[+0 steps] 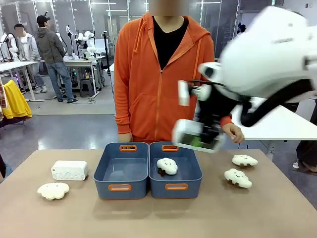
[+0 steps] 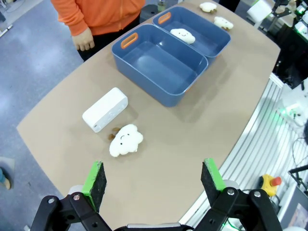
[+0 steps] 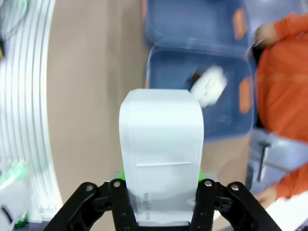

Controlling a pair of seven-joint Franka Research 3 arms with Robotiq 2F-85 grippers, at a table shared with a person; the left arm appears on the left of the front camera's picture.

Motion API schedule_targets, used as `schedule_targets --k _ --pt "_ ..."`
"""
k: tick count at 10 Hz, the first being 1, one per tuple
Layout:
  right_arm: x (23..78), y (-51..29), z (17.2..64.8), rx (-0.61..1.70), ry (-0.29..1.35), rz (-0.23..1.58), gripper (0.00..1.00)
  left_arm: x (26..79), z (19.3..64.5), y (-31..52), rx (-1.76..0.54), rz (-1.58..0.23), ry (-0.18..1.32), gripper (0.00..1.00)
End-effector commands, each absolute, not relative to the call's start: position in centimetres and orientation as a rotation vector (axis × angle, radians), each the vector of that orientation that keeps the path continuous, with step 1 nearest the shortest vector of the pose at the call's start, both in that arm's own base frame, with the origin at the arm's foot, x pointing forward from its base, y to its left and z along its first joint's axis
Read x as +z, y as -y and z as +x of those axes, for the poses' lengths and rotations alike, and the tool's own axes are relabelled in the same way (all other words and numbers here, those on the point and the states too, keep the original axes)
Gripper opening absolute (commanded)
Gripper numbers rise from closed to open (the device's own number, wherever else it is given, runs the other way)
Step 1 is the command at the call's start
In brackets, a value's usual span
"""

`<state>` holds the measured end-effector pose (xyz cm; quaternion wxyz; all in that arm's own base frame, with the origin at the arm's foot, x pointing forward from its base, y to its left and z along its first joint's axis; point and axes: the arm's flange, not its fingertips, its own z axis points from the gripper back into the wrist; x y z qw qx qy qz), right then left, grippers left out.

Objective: Sort the digital clocks into the basket.
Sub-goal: Pick up the Digital clock from the table and place it into the empty Plastic storage basket.

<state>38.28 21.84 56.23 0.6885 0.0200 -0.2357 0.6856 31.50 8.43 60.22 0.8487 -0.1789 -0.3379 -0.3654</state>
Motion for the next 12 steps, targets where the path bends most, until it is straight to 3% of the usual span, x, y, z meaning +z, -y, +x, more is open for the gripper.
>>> schedule_targets --k 1,5,9,12 --pt "54.6 -28.2 41.1 1.501 0.583 0.003 0.00 60.4 31.5 -8.6 -0.792 -0.398 0.719 1.00" --pt "50.3 -41.1 41.3 1.506 0.723 -0.051 0.00 60.4 31.5 -8.6 -0.792 -0.398 0.719 1.00" --pt "44.2 -45.7 45.1 1.513 0.692 -0.083 0.00 60.4 31.5 -8.6 -0.792 -0.398 0.719 1.00" --pt "40.0 -46.3 47.9 1.466 0.581 -0.020 0.00 60.4 31.5 -8.6 -0.792 -0.398 0.719 1.00"
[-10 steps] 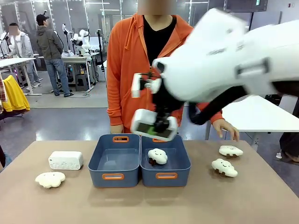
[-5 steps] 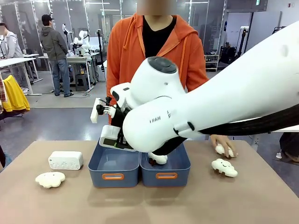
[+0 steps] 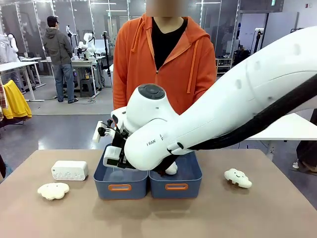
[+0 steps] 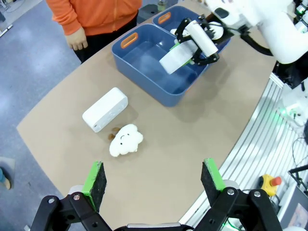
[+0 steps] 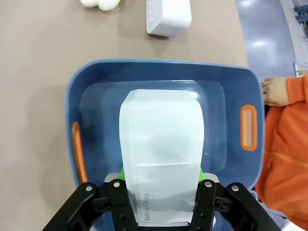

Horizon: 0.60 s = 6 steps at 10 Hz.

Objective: Sort the digital clocks into the basket.
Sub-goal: Pick up the Digital clock from the table and place it into the empty Plastic storage basket.

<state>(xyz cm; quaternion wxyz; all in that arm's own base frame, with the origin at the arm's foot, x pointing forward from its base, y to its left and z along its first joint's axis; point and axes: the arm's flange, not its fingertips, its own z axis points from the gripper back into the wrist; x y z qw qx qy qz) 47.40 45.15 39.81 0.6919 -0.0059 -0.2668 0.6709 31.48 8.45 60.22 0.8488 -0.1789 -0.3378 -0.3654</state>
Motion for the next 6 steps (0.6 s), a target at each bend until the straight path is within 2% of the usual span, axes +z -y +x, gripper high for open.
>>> schedule_targets --k 1,2,3,4,6 --pt "39.50 -46.49 48.02 1.470 0.565 -0.018 0.00 60.36 31.49 -8.61 -0.792 -0.398 0.719 1.00" --pt "39.26 -46.70 48.01 1.473 0.559 -0.019 0.00 60.36 31.49 -8.61 -0.792 -0.398 0.719 1.00" --pt "39.31 -46.84 47.93 1.478 0.554 -0.027 0.59 60.36 31.49 -8.61 -0.792 -0.398 0.719 1.00" --pt "39.36 -46.86 47.96 1.481 0.553 -0.029 0.75 60.36 31.49 -8.61 -0.792 -0.398 0.719 1.00" --pt "39.44 -46.86 47.70 1.479 0.547 -0.029 1.00 60.36 31.49 -8.61 -0.792 -0.398 0.719 1.00"
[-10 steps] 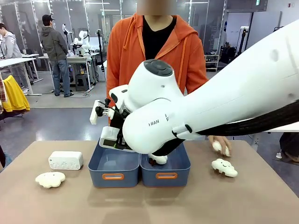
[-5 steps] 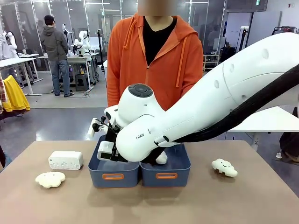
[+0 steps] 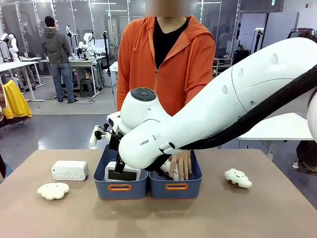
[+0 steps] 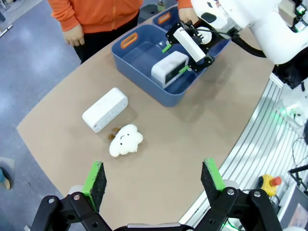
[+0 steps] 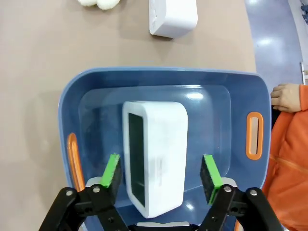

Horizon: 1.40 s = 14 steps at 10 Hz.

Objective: Sort the digital clocks into the basket.
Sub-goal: Pick up the Digital clock from the table and place it into the empty Plastic storage basket.

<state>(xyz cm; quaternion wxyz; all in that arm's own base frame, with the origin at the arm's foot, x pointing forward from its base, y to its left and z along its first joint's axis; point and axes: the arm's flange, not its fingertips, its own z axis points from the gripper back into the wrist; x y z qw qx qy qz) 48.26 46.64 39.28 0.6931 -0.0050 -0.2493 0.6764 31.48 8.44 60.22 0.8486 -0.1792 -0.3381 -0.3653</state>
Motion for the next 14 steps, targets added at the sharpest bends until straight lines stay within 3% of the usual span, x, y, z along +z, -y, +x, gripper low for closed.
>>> schedule_targets --k 1,14 --pt "39.7 -46.8 47.6 1.460 0.544 -0.023 1.00 60.4 31.5 -8.6 -0.792 -0.398 0.719 1.00" --pt "39.6 -46.7 48.2 1.496 0.557 -0.008 0.98 60.4 31.5 -8.6 -0.792 -0.398 0.719 1.00"
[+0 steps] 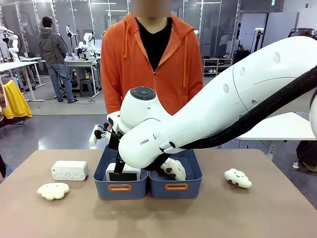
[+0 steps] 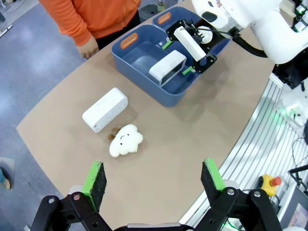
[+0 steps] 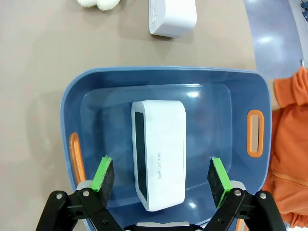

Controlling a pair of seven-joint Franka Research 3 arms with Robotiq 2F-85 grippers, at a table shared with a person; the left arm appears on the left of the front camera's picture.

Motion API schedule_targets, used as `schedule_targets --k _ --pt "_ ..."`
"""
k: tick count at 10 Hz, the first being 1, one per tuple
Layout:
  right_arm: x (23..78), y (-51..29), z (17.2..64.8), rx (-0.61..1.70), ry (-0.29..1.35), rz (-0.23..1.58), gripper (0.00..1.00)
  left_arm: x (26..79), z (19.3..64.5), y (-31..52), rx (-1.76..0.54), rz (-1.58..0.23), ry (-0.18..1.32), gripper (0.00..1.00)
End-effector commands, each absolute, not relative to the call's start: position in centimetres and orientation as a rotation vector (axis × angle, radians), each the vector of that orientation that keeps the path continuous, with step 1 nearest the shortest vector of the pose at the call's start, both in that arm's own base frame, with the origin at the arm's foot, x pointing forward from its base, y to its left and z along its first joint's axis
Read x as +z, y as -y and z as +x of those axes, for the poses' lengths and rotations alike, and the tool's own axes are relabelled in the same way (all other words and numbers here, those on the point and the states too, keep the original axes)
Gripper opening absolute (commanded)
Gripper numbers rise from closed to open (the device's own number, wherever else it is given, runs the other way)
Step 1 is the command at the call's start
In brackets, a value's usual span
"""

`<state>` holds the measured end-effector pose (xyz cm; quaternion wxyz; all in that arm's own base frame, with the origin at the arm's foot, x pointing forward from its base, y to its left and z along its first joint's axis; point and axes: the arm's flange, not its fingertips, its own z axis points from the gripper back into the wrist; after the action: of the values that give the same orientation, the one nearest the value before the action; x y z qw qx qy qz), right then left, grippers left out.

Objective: Sort the digital clocks into the basket.
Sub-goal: Pick up the Digital clock from the table and place it into the empty Plastic storage basket.

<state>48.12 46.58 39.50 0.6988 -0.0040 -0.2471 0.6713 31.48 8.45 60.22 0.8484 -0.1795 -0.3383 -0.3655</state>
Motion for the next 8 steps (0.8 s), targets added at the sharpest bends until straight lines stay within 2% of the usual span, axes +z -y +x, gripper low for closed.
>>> schedule_targets --k 1,2,3,5,8 --pt "39.6 -46.7 48.2 1.496 0.557 -0.008 0.98 60.4 31.5 -8.6 -0.792 -0.398 0.719 1.00" --pt "39.5 -46.6 48.1 1.496 0.551 -0.009 0.98 60.4 31.5 -8.6 -0.792 -0.398 0.719 1.00" --pt "42.4 -45.2 47.3 1.464 0.558 0.109 0.98 60.4 31.5 -8.6 -0.792 -0.398 0.719 1.00" --pt "48.0 -37.7 47.4 1.342 0.498 0.193 0.98 60.4 31.5 -8.6 -0.792 -0.398 0.719 1.00" --pt "51.5 -28.3 45.9 1.225 0.417 0.302 0.98 60.4 31.5 -8.6 -0.792 -0.398 0.719 1.00"
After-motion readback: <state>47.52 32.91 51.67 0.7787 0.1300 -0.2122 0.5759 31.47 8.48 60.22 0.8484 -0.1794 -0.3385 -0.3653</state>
